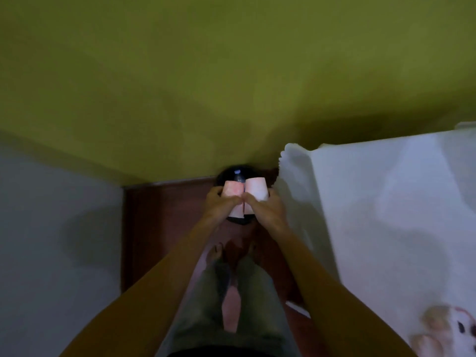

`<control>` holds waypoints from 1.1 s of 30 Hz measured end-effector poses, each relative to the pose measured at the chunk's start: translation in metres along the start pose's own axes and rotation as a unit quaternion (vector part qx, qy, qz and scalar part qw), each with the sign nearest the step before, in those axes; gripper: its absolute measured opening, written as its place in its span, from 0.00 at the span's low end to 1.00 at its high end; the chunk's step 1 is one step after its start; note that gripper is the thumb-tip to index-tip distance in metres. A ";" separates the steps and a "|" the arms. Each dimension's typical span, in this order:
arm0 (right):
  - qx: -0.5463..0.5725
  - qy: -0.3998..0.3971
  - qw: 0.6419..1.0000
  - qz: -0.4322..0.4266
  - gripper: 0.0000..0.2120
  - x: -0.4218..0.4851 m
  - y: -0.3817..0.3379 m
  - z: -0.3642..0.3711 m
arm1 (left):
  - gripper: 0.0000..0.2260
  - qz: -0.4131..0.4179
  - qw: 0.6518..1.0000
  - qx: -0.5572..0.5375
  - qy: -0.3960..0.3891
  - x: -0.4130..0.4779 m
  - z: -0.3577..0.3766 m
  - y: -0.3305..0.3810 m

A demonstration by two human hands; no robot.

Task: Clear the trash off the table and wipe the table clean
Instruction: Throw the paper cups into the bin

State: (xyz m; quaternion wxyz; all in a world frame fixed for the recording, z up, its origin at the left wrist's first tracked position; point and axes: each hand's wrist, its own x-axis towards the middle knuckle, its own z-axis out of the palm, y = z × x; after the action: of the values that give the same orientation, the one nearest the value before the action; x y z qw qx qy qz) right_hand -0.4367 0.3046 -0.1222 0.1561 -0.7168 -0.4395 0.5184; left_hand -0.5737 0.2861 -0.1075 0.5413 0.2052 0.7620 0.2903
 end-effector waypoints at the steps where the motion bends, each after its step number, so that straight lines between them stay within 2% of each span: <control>1: -0.003 0.003 1.000 0.006 0.32 0.019 0.011 0.013 | 0.24 -0.011 1.000 -0.003 0.011 0.020 0.010 -0.008; 8: -0.021 0.043 0.999 -0.003 0.31 0.148 0.106 0.071 | 0.30 -0.068 0.995 0.006 0.070 0.166 0.063 -0.097; 13: -0.051 0.000 0.998 0.030 0.47 0.218 0.157 0.102 | 0.28 -0.058 0.995 0.049 0.060 0.242 0.074 -0.147; 19: -0.059 -0.027 0.997 0.051 0.39 0.222 0.164 0.123 | 0.27 -0.040 0.992 0.121 0.012 0.272 0.077 -0.188; 23: -0.072 -0.015 0.997 0.034 0.32 0.198 0.139 0.103 | 0.25 -0.035 0.995 0.091 -0.012 0.226 0.067 -0.135; 28: -0.048 0.018 0.999 -0.011 0.25 0.148 0.082 0.060 | 0.21 -0.018 0.998 0.068 -0.003 0.165 0.046 -0.064; 33: 0.008 0.051 0.998 -0.040 0.23 0.079 0.015 0.016 | 0.22 0.031 0.996 0.071 -0.043 0.087 0.025 0.006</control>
State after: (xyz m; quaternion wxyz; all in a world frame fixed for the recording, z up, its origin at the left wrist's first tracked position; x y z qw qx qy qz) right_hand -0.4378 0.3553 -0.1872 0.2049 -0.7227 -0.4550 0.4783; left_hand -0.5785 0.3512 -0.1709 0.5480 0.2794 0.7501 0.2430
